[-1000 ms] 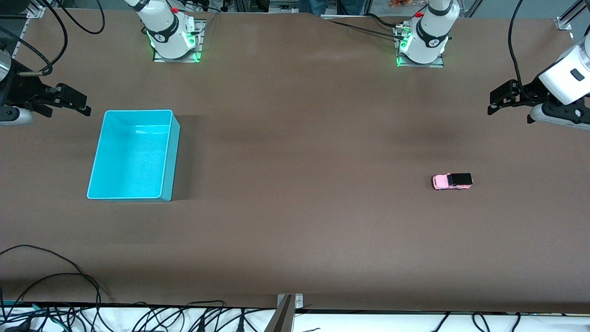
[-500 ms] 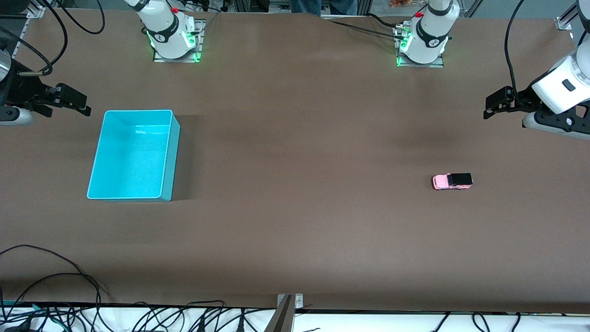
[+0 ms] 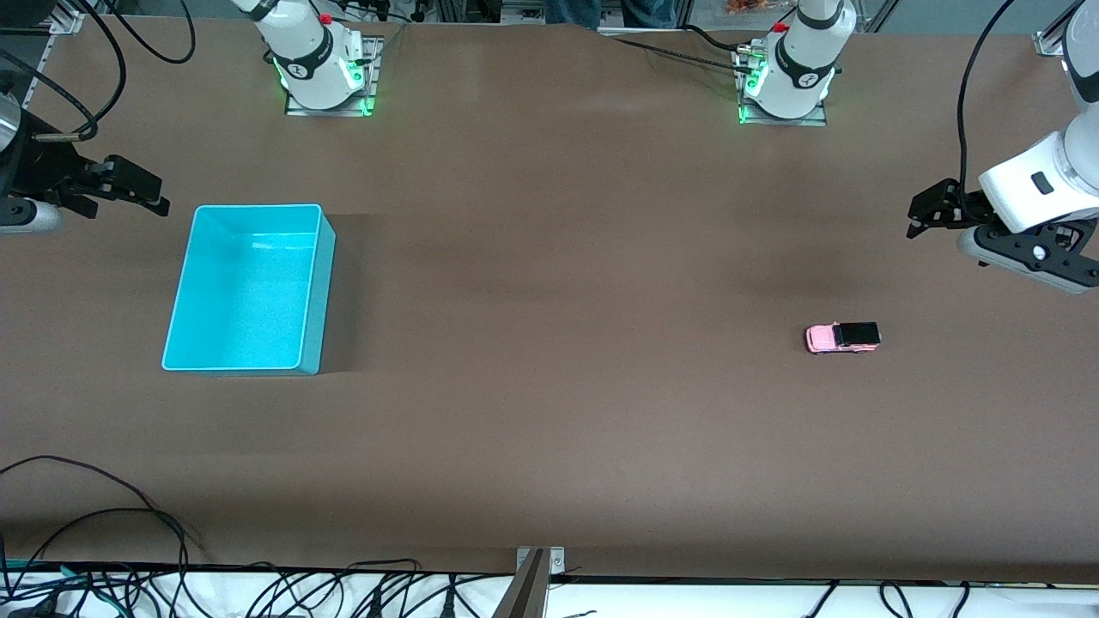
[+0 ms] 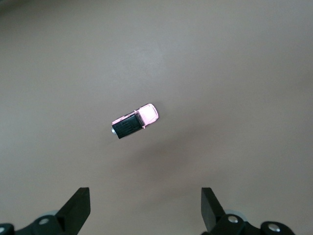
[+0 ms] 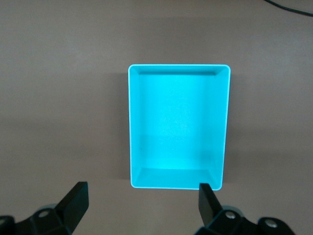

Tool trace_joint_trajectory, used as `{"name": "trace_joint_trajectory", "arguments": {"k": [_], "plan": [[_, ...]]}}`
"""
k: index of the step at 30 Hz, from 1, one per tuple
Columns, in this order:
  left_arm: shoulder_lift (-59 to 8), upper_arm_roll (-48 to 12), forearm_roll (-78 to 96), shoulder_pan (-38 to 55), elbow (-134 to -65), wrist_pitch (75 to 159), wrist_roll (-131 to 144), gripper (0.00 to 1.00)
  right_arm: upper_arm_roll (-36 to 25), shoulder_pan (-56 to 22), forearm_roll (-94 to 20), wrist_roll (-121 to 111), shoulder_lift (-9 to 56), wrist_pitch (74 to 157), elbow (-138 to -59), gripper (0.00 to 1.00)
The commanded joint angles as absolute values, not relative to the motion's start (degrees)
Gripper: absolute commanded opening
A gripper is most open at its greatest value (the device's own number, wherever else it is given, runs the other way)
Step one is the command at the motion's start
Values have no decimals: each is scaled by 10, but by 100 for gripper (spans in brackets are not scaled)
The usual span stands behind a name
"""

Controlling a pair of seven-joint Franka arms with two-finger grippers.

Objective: Wind and store pink jeep toy

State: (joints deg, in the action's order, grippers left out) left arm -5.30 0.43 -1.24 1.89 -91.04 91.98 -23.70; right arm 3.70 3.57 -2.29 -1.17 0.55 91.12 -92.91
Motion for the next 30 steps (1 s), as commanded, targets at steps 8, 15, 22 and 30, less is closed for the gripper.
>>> {"name": "trace_joint_trajectory", "arguments": {"k": [8,15,22,30], "plan": [[-106,4,-25,14,-890,921,-427,100,38,38,-19,-18,8,908,-919,100],[-166,4,-17,-11,-890,942,-572,100,38,38,-19,-18,8,908,-919,100],[-207,4,-17,-24,-899,1008,-662,100,38,38,-19,-18,8,908,-919,100],[-208,4,-18,-25,-962,1110,-788,100,38,38,-19,-18,8,908,-919,100]]}}
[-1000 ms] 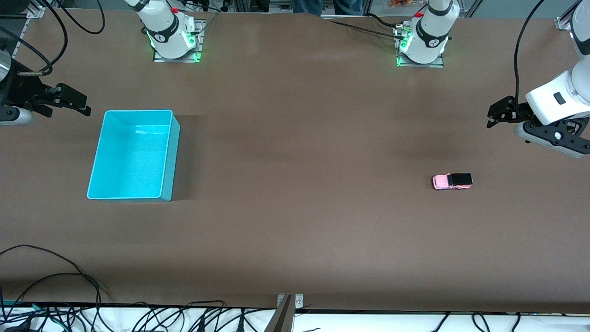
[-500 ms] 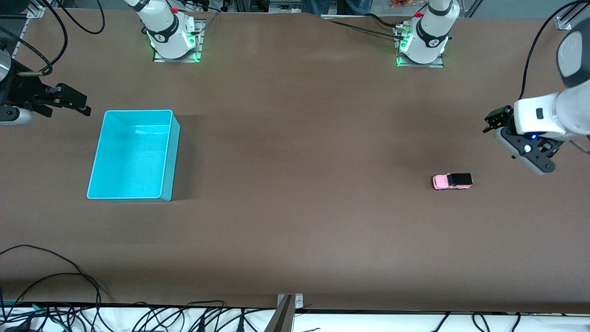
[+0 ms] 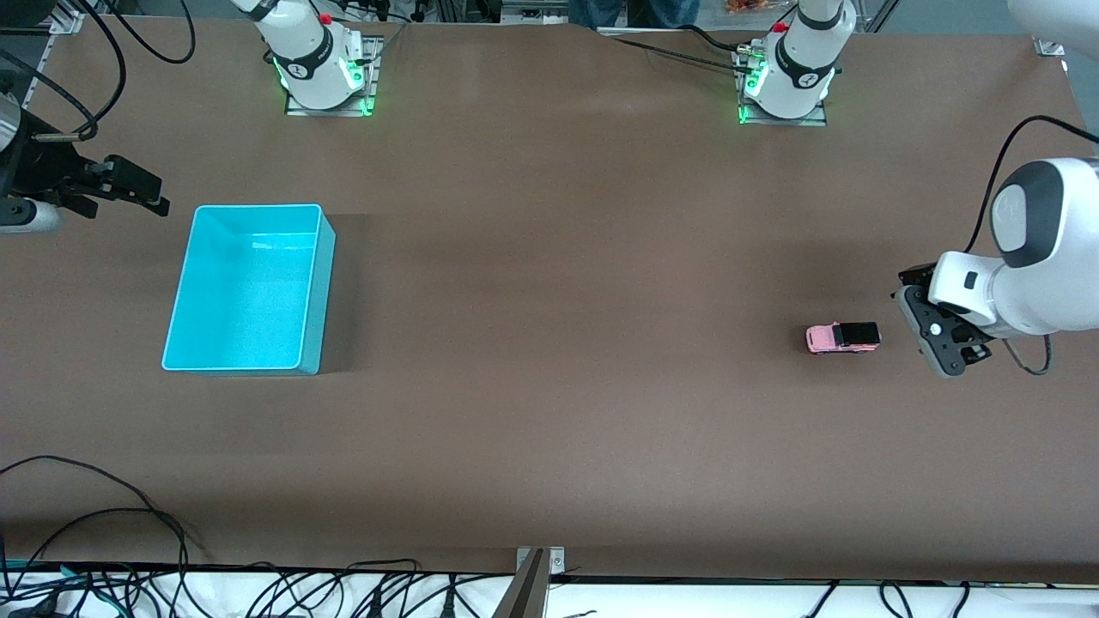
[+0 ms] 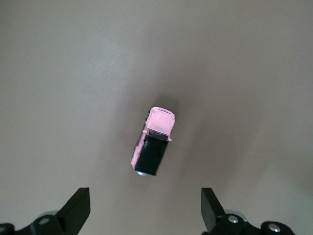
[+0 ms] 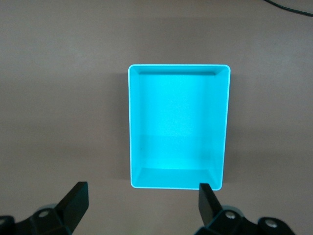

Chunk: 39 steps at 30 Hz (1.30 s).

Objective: Wind and store pink jeep toy

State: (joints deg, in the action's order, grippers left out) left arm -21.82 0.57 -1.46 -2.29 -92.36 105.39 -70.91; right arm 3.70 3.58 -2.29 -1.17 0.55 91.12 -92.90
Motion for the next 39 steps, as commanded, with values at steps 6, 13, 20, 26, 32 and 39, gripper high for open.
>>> {"name": "trace_joint_trajectory", "arguments": {"k": [6,13,20,26,32,39], "plan": [[-209,2,-36,-20,-1034,1199,-823,100,38,38,-19,-18,8,908,-919,100],[-211,1,-111,-22,-1113,1320,-831,100,38,38,-19,-18,8,908,-919,100],[-240,1,-112,-29,-1135,1378,-862,100,38,38,-19,-18,8,908,-919,100],[-258,0,-111,-36,-1149,1405,-887,100,38,38,-19,-18,8,908,-919,100],[-270,0,-111,-39,-1154,1409,-888,100,38,38,-19,-18,8,908,-919,100],[-283,0,-111,-46,-1164,1443,-889,100,38,38,-19,-18,8,908,-919,100]]}}
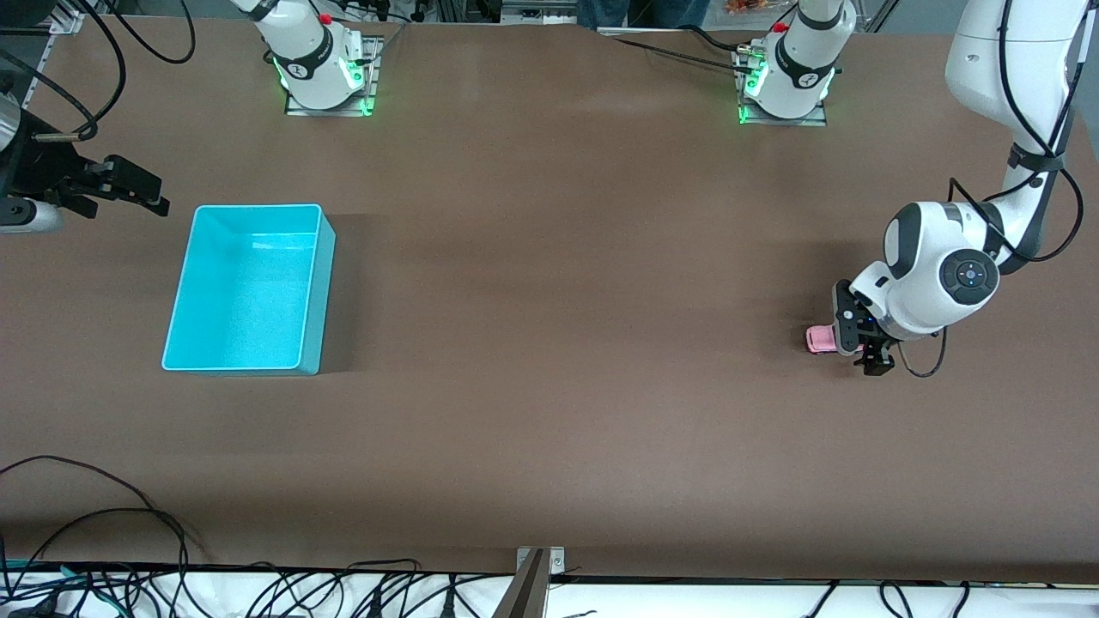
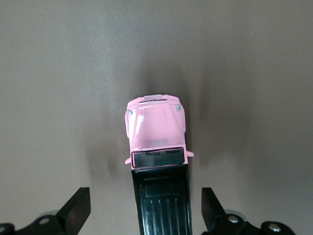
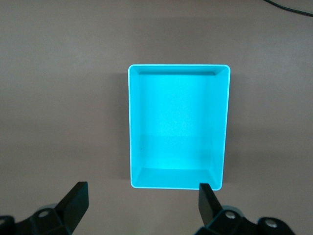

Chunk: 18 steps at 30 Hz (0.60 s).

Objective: Wind and store pink jeep toy

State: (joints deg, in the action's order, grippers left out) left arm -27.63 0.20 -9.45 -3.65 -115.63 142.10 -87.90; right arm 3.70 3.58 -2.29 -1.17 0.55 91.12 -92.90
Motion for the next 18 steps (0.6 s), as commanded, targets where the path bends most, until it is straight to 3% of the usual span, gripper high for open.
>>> {"name": "trace_joint_trajectory", "arguments": {"k": [1,4,5,7,10,13,18], "plan": [[-285,-1,-111,-47,-1164,1443,-889,100,38,38,-19,-18,8,908,-919,100],[-285,-1,-111,-46,-1164,1442,-889,93,38,38,-19,-18,8,908,-919,100],[-285,-1,-111,-46,-1164,1443,-889,84,38,38,-19,-18,8,908,-919,100],[-285,-2,-111,-47,-1164,1443,-894,54,38,38,-19,-18,8,908,-919,100],[-285,-2,-110,-46,-1163,1443,-902,30,38,38,-19,-18,8,908,-919,100],[-285,-2,-110,-40,-1162,1442,-902,20,38,38,-20,-18,8,908,-919,100],[-286,-7,-110,-41,-1162,1442,-903,14,38,38,-20,-18,8,908,-919,100]]}}
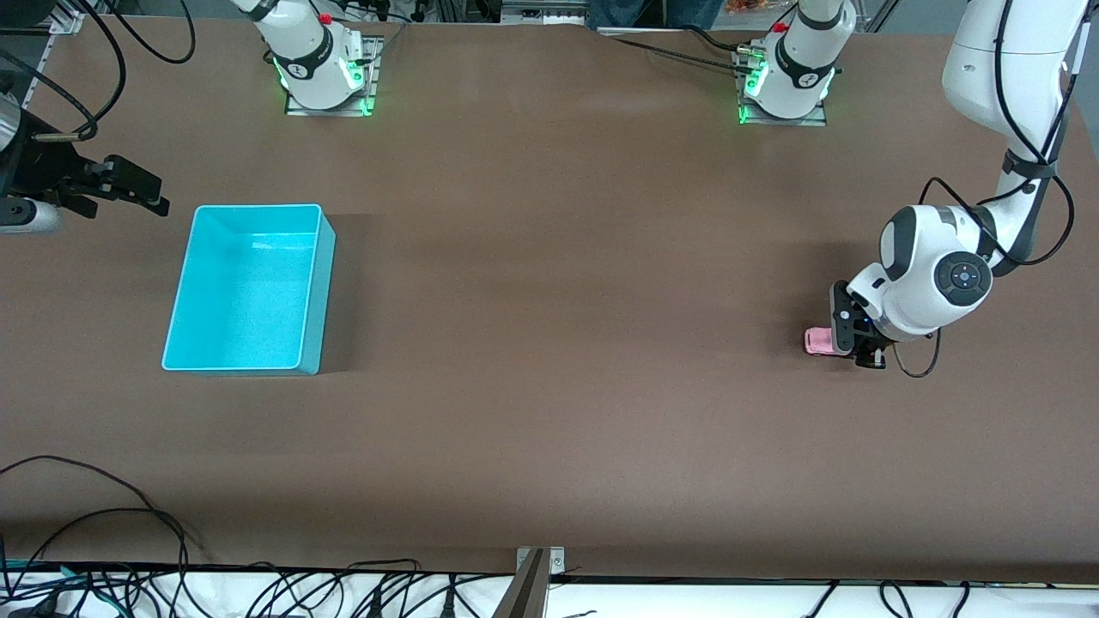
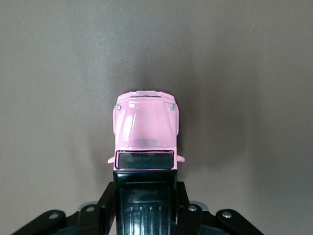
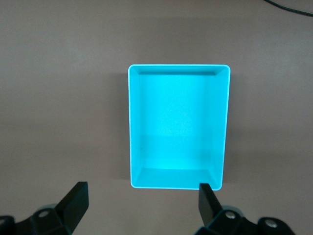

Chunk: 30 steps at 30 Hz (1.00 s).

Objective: Wind and store pink jeep toy

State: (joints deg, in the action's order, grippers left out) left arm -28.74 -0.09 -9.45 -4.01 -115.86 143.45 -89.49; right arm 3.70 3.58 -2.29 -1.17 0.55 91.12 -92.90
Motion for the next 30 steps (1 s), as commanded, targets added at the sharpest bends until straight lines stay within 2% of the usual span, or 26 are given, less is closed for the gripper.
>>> {"name": "trace_joint_trajectory", "arguments": {"k": [1,16,30], "plan": [[-286,-8,-110,-43,-1162,1442,-902,14,38,38,-20,-18,8,908,-919,100],[-296,-8,-111,-48,-1159,1435,-935,13,38,38,-19,-18,8,908,-919,100],[-327,-6,-111,-139,-1147,1435,-962,14,38,38,-19,-18,8,908,-919,100]]}}
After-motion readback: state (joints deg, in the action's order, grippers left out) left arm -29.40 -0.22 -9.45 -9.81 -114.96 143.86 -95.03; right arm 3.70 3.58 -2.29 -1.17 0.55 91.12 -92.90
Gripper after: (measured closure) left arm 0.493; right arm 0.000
